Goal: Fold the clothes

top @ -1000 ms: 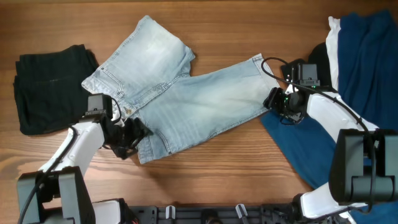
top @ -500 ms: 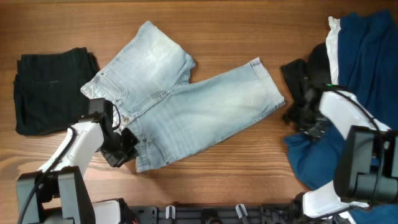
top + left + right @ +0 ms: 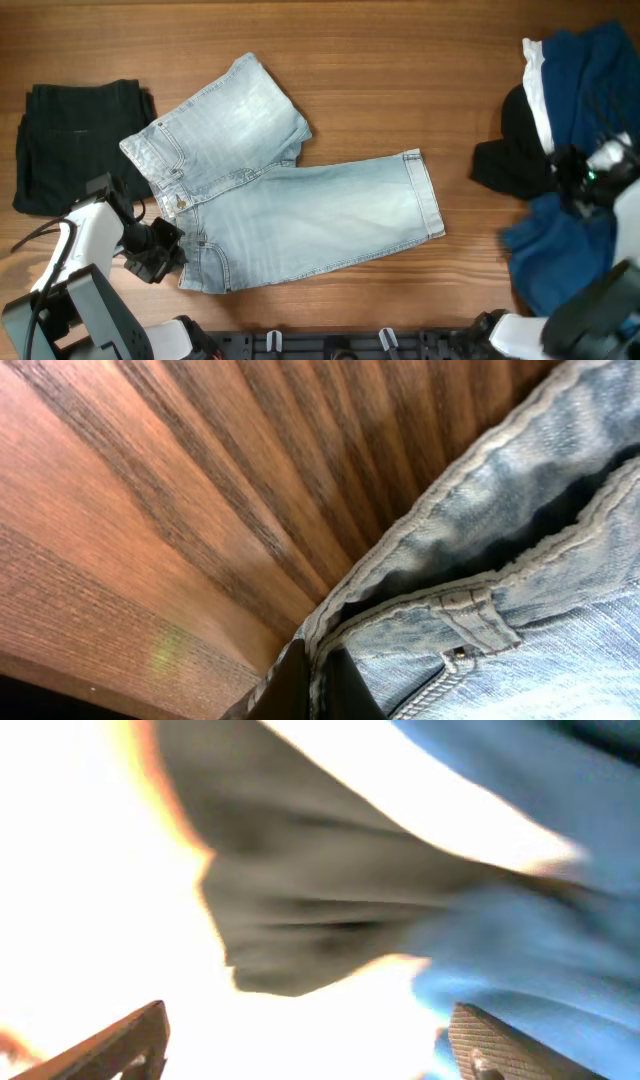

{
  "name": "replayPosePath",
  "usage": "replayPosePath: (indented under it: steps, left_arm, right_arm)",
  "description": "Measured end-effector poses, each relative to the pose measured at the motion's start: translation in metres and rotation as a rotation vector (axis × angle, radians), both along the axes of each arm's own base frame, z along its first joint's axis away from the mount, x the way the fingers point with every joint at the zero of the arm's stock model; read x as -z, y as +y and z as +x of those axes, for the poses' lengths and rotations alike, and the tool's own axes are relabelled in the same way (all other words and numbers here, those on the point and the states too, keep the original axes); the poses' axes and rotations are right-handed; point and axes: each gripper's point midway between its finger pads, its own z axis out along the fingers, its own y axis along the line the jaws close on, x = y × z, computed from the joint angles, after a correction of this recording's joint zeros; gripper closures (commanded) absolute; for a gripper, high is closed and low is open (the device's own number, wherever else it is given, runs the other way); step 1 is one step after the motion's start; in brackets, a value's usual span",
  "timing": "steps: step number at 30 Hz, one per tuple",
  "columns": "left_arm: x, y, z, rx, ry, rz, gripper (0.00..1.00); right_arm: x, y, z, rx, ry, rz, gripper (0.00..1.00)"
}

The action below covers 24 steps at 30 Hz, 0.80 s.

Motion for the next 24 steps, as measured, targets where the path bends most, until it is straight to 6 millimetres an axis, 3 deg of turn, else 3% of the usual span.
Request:
replayPosePath:
  steps: [1,2,6,8,11,14,17,19,24]
  left_arm:
    - [0.0,0.0,0.0,0.0,0.0,0.0,0.96]
    - [0.0,0.0,0.0,0.0,0.0,0.0,0.96]
    - [0.0,0.0,0.001,0.0,-0.004,0.002,0.96]
    - [0.0,0.001,0.001,0.0,-0.005,0.002,0.96]
    - [0.0,0.001,0.002,0.0,-0.005,0.002,0.96]
    - [0.0,0.001,0.002,0.0,-0.006,0.003,0.96]
    - [0.0,0.001,0.002,0.0,-0.007,0.003,0.96]
    - [-0.001,0.001,0.002,0.0,-0.008,0.004,0.96]
    - [-0.001,0.001,0.002,0.0,-0.008,0.004,0.96]
  right_arm:
    - [-0.022,0.026,0.016,-0.116,-0.092,-0.013,0.01]
    - [-0.042,0.069,0.036,-0.281,-0.192,-0.03,0.01]
    - [-0.054,0.155,0.067,-0.553,-0.321,-0.022,0.01]
    - [-0.049,0.205,0.08,-0.689,-0.371,-0.004,0.01]
    - [-0.036,0.26,0.1,-0.821,-0.453,0.005,0.0]
    - [0.003,0.318,0.113,-0.905,-0.472,0.064,0.0]
    - [0.032,0.358,0.123,-0.923,-0.507,0.151,0.0]
    - [0.053,0.378,0.119,-0.92,-0.487,0.217,0.01]
    - [0.066,0.412,0.116,-0.919,-0.482,0.342,0.03]
